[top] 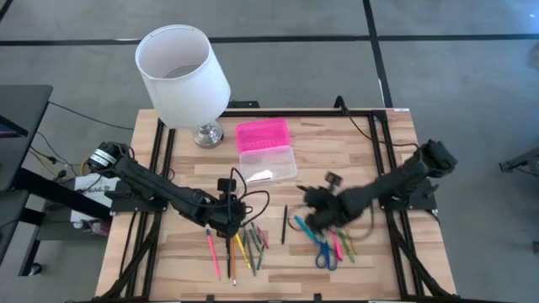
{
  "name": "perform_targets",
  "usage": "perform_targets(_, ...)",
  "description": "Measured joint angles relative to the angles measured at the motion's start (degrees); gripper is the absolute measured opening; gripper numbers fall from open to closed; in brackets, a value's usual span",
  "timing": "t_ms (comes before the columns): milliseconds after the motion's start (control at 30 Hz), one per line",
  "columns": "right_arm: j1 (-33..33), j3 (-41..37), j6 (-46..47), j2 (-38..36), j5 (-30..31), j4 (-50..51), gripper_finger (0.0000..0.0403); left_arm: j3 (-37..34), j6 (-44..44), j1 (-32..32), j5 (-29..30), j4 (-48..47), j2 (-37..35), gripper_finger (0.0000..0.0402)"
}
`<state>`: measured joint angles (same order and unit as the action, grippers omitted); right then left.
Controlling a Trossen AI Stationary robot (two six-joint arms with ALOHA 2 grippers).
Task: Pick & place school supplies into a supply box
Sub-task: Put the black pen into the pink supply box
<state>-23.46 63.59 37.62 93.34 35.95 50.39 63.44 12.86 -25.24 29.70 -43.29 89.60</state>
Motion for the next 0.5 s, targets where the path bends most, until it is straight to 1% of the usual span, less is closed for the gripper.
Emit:
perform_targets(100,6.1,0.0,-12.2,0.0,-1.1,-8.0,0.0007,0.0,3.6,-2.0,2.4,-2.6,0.0,0.0083)
perform_targets(233,13.2,0.0,-24.6,0.0,-4.7,-16.5,0.0007,0.0,8.7,-6.0,5.8,-5.9,0.0,0.0083)
perform_targets(300,16.5,0.0,-30.2,0.0,-8.0,-20.2,0.0007,0.0,11.2,-8.2,7.8,-7.2,0.0,0.0083)
perform_targets(400,21.4,0.1,-38.0,0.5,-14.6,-27.2,0.0007,0.0,14.8,-11.8,10.7,-8.7,0.0,0.0083)
perform_targets(500,26.0,0.1,-43.7,0.7,-21.3,-32.7,0.0007,0.0,17.8,-15.1,12.6,-9.5,0.0,0.0083)
